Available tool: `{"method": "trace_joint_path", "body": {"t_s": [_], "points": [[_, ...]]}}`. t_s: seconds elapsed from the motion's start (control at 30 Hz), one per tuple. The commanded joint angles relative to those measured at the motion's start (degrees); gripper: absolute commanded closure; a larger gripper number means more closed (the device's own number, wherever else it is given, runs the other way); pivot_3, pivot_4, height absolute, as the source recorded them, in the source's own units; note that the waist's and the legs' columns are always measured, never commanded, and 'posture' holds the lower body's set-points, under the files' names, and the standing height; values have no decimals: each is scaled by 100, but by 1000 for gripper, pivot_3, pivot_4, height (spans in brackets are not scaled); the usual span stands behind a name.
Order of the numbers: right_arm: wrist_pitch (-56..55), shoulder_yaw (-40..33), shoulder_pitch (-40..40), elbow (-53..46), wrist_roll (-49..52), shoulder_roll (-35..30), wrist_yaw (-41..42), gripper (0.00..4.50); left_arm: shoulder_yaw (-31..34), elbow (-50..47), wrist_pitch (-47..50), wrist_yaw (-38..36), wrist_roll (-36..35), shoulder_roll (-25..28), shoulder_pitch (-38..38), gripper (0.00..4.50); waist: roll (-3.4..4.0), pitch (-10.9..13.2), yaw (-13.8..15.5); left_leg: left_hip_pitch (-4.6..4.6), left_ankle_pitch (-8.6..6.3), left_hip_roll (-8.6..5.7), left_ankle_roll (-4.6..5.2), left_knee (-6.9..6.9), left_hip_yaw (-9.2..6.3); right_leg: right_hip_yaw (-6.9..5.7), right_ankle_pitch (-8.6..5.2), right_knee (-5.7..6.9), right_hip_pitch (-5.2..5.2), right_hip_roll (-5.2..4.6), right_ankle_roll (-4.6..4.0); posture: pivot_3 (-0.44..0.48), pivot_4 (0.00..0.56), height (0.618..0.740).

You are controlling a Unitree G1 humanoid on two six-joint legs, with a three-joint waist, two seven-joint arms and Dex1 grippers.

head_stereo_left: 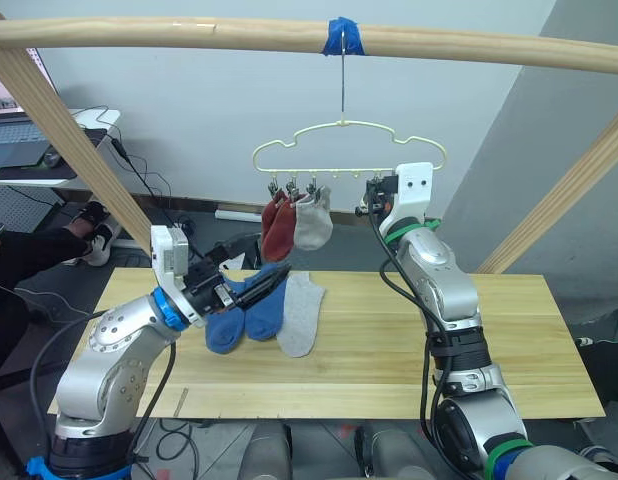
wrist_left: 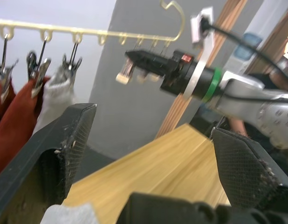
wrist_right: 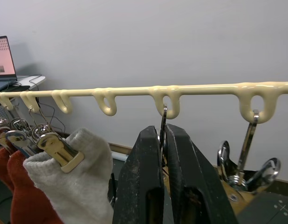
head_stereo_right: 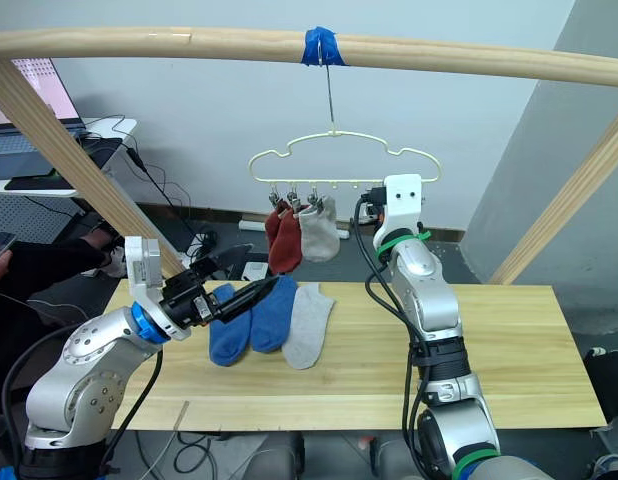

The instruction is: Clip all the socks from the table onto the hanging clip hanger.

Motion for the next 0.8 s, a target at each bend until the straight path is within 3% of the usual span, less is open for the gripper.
{"method": "trace_joint_path", "body": {"t_s": [0.03, 0.4, 0.8], "points": [[103, 37, -115, -262, 155, -160, 298, 4454, -320, 210, -157, 73, 550, 102, 126, 0, 2, 1, 2, 0, 0, 0, 0, 0, 0, 0, 0, 0, 0, 0, 0, 94, 154, 740], [332, 116, -49, -480, 218, -558, 687, 4454, -1790, 2415, -686, 688, 2473, -412, -782, 0, 6, 4, 2, -4, 0, 0, 1, 0, 1, -1, 0, 1, -6, 2, 0, 47, 166, 740], [539, 130, 99, -784, 212, -529, 496, 4454, -2348, 4979, -1669, 905, 3504, -1274, -2103, 0, 6, 4, -13, -13, 0, -3, 1, 2, 2, 0, 0, 3, -12, 2, 0, 1, 166, 740]]}}
